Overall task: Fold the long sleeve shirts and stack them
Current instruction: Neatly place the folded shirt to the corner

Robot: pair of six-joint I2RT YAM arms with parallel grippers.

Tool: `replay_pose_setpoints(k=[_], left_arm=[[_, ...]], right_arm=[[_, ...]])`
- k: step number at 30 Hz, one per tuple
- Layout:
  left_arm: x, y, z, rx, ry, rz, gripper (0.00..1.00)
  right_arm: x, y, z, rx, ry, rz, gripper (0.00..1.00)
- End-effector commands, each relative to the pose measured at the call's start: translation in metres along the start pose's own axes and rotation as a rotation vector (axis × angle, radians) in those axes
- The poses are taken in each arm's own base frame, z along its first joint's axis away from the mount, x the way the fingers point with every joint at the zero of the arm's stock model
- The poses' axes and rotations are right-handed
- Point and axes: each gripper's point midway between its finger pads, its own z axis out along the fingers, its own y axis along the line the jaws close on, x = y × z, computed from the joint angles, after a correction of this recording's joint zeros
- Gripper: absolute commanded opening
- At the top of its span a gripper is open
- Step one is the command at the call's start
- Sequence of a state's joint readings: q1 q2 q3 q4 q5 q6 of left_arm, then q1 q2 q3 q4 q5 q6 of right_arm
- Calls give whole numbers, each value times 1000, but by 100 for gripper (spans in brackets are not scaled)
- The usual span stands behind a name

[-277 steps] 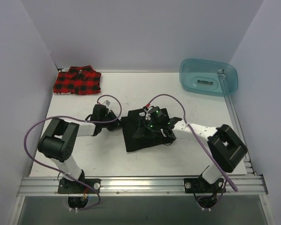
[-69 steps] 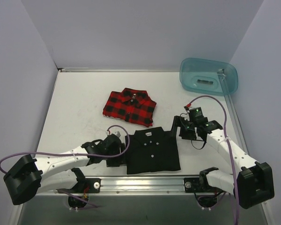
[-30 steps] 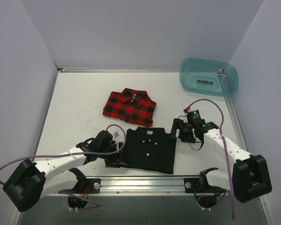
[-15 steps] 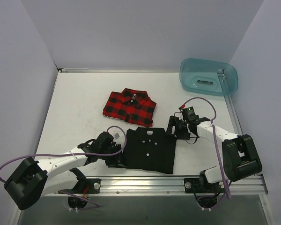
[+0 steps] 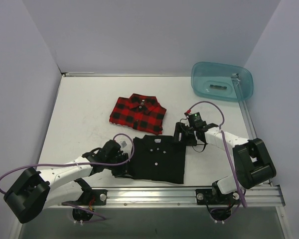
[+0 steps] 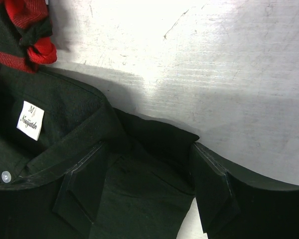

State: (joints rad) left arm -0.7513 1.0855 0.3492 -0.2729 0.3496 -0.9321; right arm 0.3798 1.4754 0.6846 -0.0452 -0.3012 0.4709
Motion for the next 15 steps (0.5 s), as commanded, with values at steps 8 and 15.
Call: replay_pose_setpoints(k=[8, 15], left_arm=[[2, 16, -1, -55, -20, 3, 40], [2, 16, -1, -57, -21, 2, 33]], right_arm=[[66, -37, -16, 138, 228, 54, 66], [73, -41, -8, 160, 267, 17, 59]])
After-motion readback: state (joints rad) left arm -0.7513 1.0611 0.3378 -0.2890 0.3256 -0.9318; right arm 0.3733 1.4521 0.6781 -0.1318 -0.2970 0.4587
